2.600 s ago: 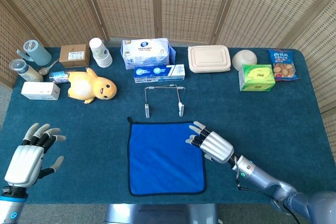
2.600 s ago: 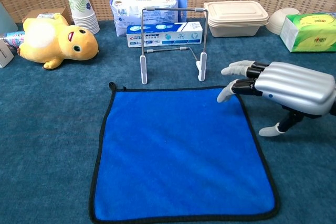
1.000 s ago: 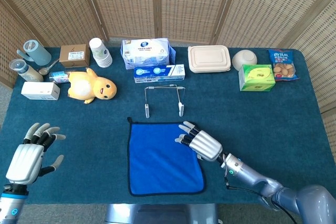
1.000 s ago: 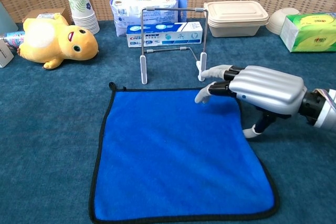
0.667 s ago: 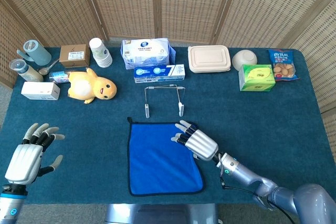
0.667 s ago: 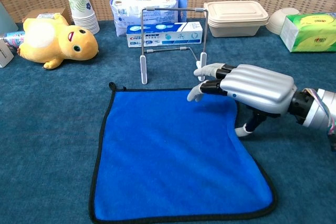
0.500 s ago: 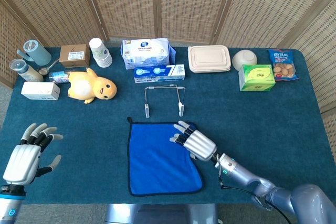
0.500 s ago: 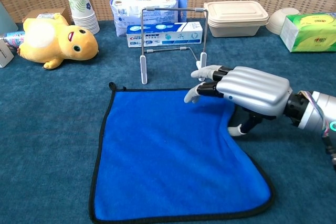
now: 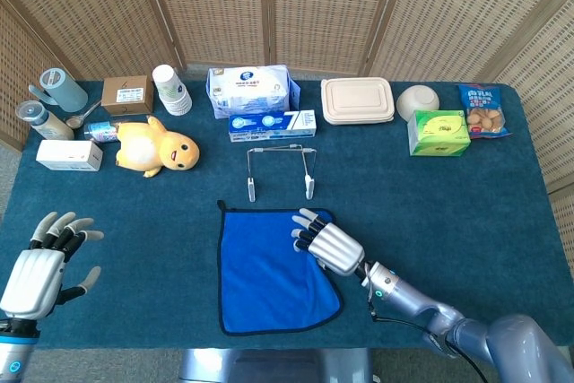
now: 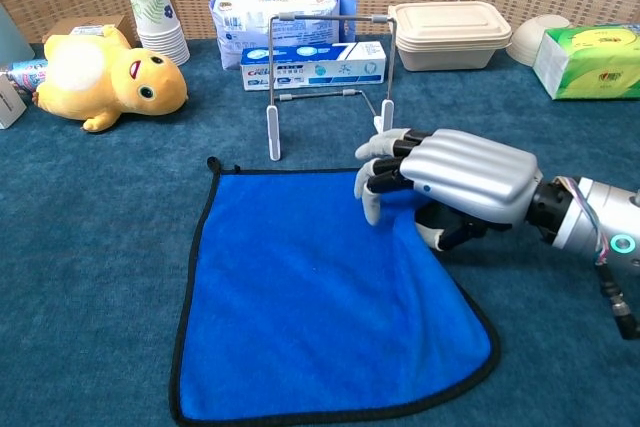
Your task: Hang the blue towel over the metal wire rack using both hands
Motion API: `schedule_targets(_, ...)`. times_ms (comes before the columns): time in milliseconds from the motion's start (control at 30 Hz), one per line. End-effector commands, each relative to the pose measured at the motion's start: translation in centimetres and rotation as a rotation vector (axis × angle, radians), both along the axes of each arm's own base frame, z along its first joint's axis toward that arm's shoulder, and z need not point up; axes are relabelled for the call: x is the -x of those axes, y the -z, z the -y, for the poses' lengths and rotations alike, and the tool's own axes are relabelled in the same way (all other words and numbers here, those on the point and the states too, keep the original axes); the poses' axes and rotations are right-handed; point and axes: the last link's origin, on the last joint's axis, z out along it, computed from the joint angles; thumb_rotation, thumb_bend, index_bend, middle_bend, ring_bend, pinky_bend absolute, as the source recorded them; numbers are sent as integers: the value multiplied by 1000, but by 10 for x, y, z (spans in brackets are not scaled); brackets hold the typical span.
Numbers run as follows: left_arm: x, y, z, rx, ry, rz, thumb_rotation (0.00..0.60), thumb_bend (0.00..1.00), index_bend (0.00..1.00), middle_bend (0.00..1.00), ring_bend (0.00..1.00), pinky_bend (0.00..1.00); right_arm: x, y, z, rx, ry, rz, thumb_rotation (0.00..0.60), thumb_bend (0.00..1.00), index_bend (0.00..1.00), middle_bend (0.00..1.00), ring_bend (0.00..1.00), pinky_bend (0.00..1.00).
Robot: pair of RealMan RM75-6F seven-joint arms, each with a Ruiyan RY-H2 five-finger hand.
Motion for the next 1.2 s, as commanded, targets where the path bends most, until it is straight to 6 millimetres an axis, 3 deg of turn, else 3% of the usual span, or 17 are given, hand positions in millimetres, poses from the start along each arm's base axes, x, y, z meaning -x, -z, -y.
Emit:
schedule_targets(33,0,0,0,0,0,1,600,412,316,233,138,22,0,1,-1,-5,2,6,600,481,598,356,221,149)
schedule_targets(233,1,5,-4,27,33,-63,600,413,317,240,138,35,0,3,-5,-6,-2,31,600,473,695,386,272,152)
schedule_targets(633,3,32,-32,115,274,-268,600,315,300,240,143,69,-2,2,-7,8,27,79,600,466,714,386,273,152)
schedule_targets(833,1,56,-54,190,386,-266,600,261,299,217,140,70,-7,0,-7,10,36,99,600,468,717,386,273,151)
schedule_targets(1200,-14,110,-83,301,537,-238,600,259,311,161,96,68,-9,-2,-11,15,52,111,600,469,717,387,273,152)
